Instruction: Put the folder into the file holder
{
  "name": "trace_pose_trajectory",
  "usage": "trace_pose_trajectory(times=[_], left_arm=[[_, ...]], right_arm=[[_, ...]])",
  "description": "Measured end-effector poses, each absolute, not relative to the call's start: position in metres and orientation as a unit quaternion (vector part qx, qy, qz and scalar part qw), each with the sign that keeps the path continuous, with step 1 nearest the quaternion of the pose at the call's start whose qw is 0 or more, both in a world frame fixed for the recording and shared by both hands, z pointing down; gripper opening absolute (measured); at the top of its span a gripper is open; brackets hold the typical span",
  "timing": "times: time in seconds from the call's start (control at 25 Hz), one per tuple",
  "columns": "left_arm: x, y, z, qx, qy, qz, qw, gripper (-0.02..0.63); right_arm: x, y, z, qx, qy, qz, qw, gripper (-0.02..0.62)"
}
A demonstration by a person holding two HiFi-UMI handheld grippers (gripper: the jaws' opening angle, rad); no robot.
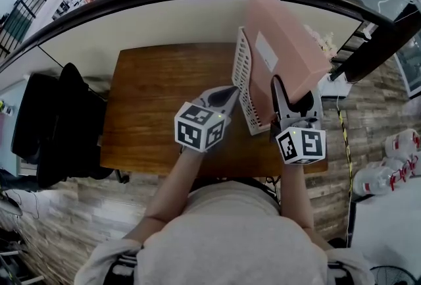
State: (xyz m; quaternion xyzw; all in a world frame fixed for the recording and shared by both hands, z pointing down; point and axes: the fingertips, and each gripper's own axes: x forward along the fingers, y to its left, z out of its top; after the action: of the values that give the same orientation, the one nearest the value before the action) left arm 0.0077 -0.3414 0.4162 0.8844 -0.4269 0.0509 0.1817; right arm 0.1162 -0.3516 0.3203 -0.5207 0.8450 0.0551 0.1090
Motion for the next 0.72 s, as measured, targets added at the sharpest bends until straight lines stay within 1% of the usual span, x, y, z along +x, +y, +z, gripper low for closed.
trace_pose_trajectory(times=[0.2, 0.6, 0.72], left_arm=[[0.005, -0.341, 0.417, 0.882, -0.431, 0.051, 0.183, 0.012], [0.010, -0.338, 0.426, 0.880, -0.428, 0.051, 0.201, 0.012], [0.015, -0.336, 0.426, 0.883, -0.423, 0.058, 0.195, 0.012]], right_arm=[[0.118, -0.351, 0.327, -0.523, 0.842, 0.056, 0.119, 0.293], [0.119, -0.353, 0.348, -0.527, 0.842, 0.038, 0.112, 0.298], [0.119, -0.354, 0.353, -0.526, 0.843, 0.033, 0.110, 0.301]])
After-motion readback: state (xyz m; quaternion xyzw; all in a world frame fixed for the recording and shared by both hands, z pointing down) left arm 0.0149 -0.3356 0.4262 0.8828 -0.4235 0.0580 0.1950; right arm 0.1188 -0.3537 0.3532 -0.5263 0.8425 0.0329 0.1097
